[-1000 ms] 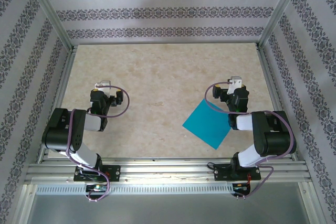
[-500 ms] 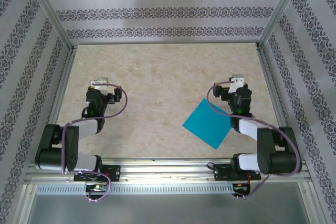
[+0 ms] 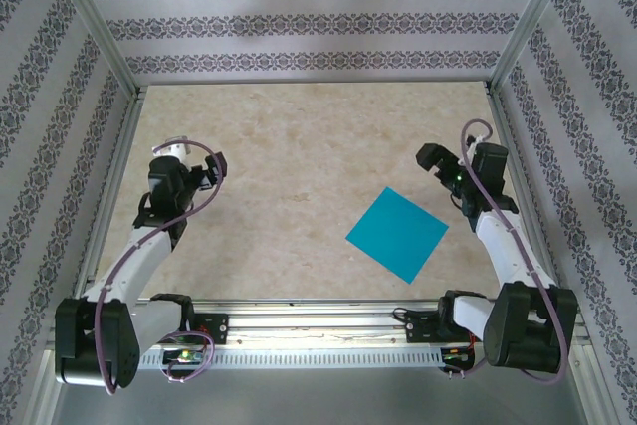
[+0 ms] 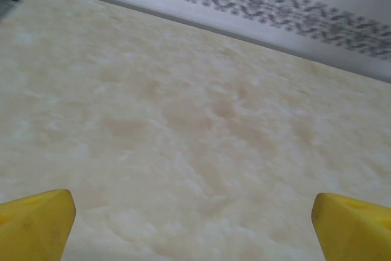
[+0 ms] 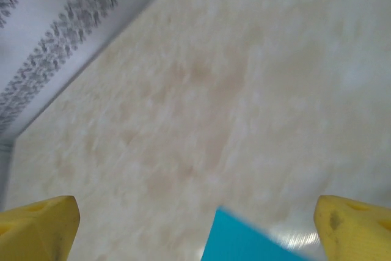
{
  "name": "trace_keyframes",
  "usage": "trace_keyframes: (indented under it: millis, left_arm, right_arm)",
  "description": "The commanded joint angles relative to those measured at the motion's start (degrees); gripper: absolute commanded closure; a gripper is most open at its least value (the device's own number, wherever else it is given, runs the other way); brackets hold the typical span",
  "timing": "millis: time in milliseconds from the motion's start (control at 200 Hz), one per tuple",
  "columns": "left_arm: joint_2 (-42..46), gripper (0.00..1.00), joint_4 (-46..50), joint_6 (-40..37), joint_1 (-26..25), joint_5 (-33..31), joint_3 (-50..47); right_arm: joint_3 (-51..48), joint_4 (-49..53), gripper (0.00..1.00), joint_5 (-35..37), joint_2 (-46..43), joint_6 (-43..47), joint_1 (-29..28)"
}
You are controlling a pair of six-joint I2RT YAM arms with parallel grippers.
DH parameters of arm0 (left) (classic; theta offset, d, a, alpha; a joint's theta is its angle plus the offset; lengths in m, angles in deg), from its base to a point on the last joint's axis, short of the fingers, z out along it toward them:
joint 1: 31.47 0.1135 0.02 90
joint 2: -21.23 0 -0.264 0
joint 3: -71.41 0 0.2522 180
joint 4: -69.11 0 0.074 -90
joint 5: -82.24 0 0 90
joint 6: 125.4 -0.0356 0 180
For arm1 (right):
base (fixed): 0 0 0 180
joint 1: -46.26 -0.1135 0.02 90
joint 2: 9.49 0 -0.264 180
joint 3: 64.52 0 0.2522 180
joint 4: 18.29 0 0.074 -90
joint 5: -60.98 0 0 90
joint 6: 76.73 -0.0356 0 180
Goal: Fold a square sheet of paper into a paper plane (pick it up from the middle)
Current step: Move the square sheet of paper to the center of the table.
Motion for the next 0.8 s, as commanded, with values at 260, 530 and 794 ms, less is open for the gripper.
trace_keyframes:
  millis: [260,530,794]
  left_arm:
    - [-3.73,0.00,15.10,5.35,-2.32,16.16,4.09]
    - [-8.22,0.00,18.84,2.82,-9.08,11.81,6.89]
    - [-8.89,0.00,21.59,3.64,-9.47,7.73,9.21]
  right_arm:
    - [-1.47,24.90,0.03,6.37,-1.80,-3.96,-10.59]
    - [-0.31,24.98,0.02,7.56,5.57,-2.47,-13.92]
    - [4.43,23.23,0.02,7.88,15.75,-2.03,-20.43]
